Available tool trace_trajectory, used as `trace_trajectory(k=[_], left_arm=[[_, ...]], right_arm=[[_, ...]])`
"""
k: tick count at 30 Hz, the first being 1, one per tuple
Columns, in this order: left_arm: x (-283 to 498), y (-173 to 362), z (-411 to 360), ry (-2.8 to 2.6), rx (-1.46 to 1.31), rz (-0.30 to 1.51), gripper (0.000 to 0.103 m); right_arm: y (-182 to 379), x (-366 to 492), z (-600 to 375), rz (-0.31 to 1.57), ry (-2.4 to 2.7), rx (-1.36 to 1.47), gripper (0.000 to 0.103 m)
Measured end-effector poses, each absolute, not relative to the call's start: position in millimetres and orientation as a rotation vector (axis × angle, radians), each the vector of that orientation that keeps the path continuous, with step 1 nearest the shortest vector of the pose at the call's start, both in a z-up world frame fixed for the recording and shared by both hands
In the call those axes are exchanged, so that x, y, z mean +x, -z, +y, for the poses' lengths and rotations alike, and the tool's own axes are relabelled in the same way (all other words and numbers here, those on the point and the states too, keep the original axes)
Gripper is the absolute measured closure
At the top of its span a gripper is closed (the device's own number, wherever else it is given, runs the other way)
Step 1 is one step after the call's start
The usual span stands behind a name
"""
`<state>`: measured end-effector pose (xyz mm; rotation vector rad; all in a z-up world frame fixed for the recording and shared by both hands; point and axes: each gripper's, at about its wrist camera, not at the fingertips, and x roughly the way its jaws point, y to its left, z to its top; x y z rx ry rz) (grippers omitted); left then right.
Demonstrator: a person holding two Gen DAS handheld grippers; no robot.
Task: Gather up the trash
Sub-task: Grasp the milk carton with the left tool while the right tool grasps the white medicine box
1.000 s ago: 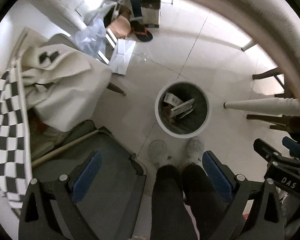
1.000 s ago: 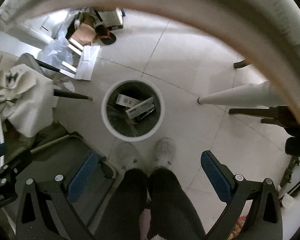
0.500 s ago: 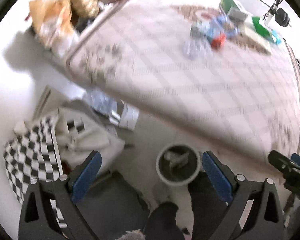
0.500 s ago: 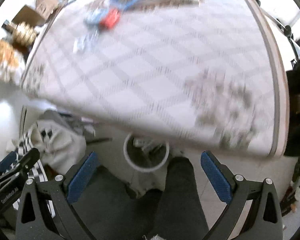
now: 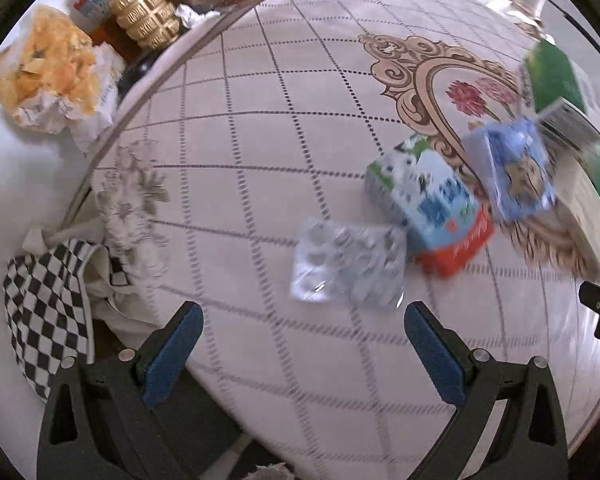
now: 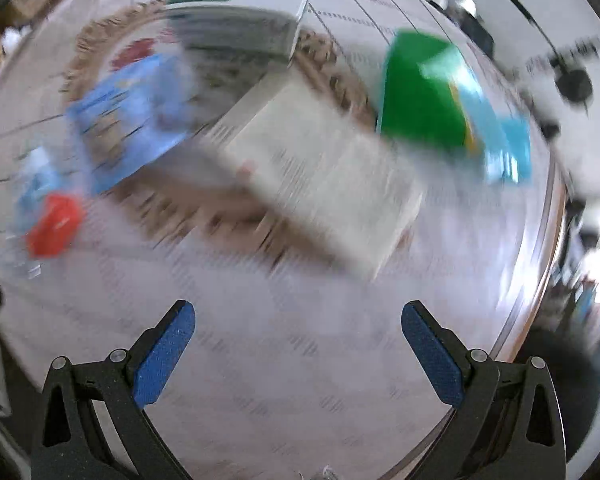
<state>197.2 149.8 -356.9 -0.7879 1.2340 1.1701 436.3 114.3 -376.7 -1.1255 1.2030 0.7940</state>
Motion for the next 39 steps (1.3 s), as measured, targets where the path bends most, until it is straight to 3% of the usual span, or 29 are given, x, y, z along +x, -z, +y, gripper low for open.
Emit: trace_trajectory(k=[8, 21, 23, 24, 30, 39], left_arm=[[227.8, 363.5, 172.3, -1.184, -0.883, 1.213, 0.000], [260.6, 373.3, 208.9, -1.088, -1.094, 1.184, 0.001], [259.0, 378.6, 213.5, -1.063, -1.154, 1.161, 0.020], [257.2, 380.6, 216.3, -1.051, -1.185, 1.148, 0.036], [250.9, 374.5, 218.1, -1.032, -1.146, 1.123, 0.049], [283.5, 359.6, 149.2, -0.847, -0.882, 1.265, 0.050]], right_arm=[[404.5, 475.3, 160.0, 1.241, -0.933, -1.243, 0.000], [402.4, 518.1, 129.1, 1.390, -0.835, -1.059, 0.001], [401.5, 524.9, 113.1, 1.429, -0.776, -1.009, 0.001], [401.5, 527.4, 107.2, 1.443, -0.756, -0.990, 0.001], [401.8, 543.4, 48.3, 1.550, -0.650, -0.826, 0.002], [401.1, 544.0, -37.9, 1.683, -0.553, -0.648, 0.003]])
